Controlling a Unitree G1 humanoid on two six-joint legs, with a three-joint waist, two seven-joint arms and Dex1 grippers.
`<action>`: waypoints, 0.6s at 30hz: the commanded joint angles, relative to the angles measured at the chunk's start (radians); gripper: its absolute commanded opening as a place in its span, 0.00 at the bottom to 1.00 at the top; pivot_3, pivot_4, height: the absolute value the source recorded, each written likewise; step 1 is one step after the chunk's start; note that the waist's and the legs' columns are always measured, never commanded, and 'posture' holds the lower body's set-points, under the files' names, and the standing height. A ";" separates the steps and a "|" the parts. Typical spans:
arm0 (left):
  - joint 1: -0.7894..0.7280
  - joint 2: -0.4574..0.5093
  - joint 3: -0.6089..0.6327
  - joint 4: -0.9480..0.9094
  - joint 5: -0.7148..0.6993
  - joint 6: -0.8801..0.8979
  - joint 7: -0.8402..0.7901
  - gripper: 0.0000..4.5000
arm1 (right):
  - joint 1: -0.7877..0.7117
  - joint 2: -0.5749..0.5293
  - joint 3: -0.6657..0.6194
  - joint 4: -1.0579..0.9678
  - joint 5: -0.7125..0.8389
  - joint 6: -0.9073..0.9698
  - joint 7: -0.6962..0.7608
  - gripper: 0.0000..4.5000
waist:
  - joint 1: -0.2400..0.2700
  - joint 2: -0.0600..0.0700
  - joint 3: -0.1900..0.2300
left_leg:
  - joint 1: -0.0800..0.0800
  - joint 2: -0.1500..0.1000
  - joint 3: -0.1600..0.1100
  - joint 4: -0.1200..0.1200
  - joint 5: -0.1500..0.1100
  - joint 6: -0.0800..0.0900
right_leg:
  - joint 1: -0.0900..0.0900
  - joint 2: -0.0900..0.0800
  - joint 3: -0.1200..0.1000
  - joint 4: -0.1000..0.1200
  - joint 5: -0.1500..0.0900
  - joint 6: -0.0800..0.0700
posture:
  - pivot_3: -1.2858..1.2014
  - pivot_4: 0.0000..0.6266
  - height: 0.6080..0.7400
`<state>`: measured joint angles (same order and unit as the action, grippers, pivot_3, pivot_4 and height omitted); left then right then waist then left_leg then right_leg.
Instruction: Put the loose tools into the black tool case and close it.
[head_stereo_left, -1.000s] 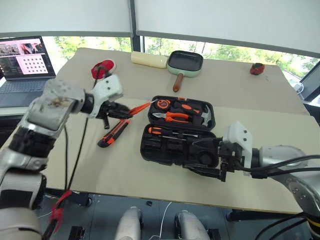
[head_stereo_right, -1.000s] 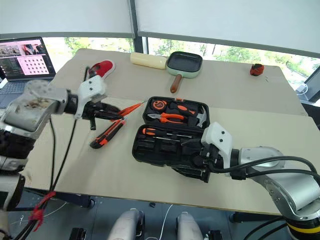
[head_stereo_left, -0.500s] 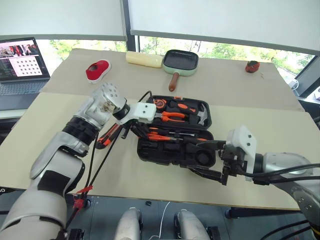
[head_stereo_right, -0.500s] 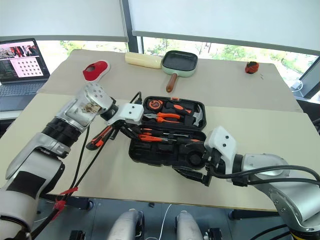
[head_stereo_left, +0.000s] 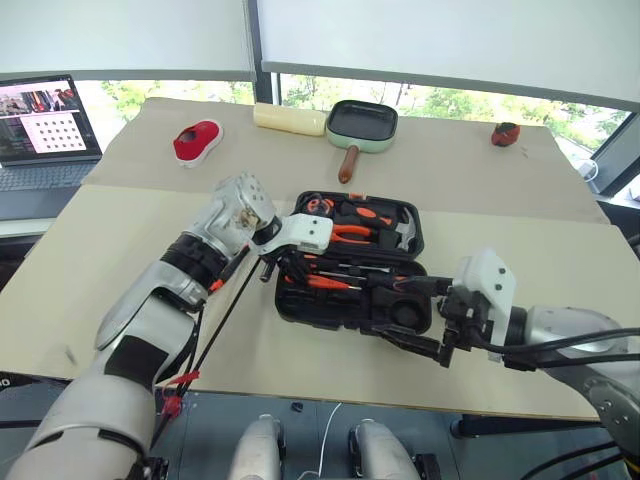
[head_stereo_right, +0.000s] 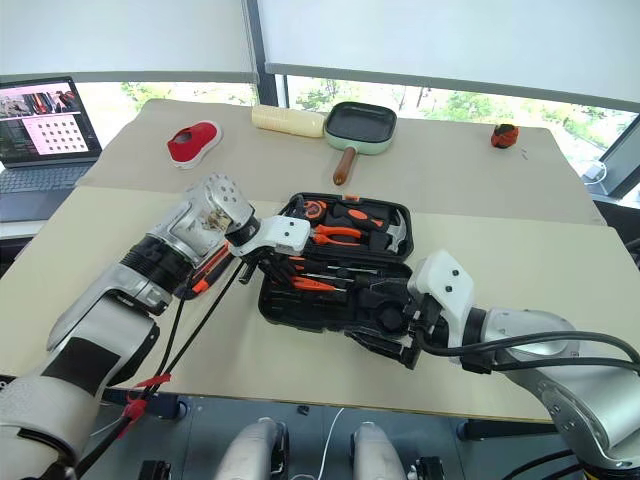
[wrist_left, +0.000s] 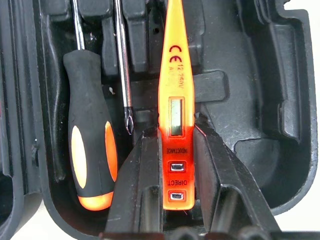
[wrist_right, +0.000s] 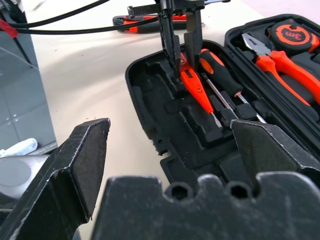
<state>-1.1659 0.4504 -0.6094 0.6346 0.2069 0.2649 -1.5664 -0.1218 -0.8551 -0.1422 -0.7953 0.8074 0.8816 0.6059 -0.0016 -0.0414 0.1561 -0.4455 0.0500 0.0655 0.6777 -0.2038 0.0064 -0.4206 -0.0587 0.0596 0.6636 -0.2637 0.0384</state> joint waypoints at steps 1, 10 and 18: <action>-0.008 -0.017 -0.008 0.023 0.032 0.063 0.000 0.09 | -0.014 0.005 -0.022 -0.013 0.008 -0.016 -0.009 1.00 | -0.001 0.000 0.000 | 0.000 0.000 0.000 0.000 0.000 0.000 | 0.000 0.000 0.000 0.000 0.000 0.000 | 0.52 0.24 1.00; -0.015 -0.023 -0.011 0.008 0.052 0.103 -0.023 0.09 | 0.002 0.030 -0.016 -0.008 -0.008 -0.037 -0.018 1.00 | -0.002 0.000 0.000 | 0.000 0.000 -0.001 0.000 0.000 0.000 | 0.000 0.000 0.000 0.000 0.000 0.000 | 0.52 0.24 1.00; -0.052 0.040 0.066 -0.084 -0.065 0.134 -0.048 0.68 | 0.035 0.040 -0.010 -0.001 -0.026 -0.054 -0.008 1.00 | -0.005 0.000 0.000 | -0.001 0.000 -0.002 0.000 0.000 0.000 | -0.001 0.000 0.000 0.001 0.000 0.000 | 0.52 0.24 1.00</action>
<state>-1.1769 0.4595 -0.5885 0.5994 0.1883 0.3807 -1.6104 -0.0940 -0.8151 -0.1355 -0.7818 0.7874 0.8555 0.5914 -0.0070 -0.0411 0.1560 -0.4460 0.0499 0.0635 0.6779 -0.2036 0.0067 -0.4213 -0.0585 0.0596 0.6644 -0.2637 0.0383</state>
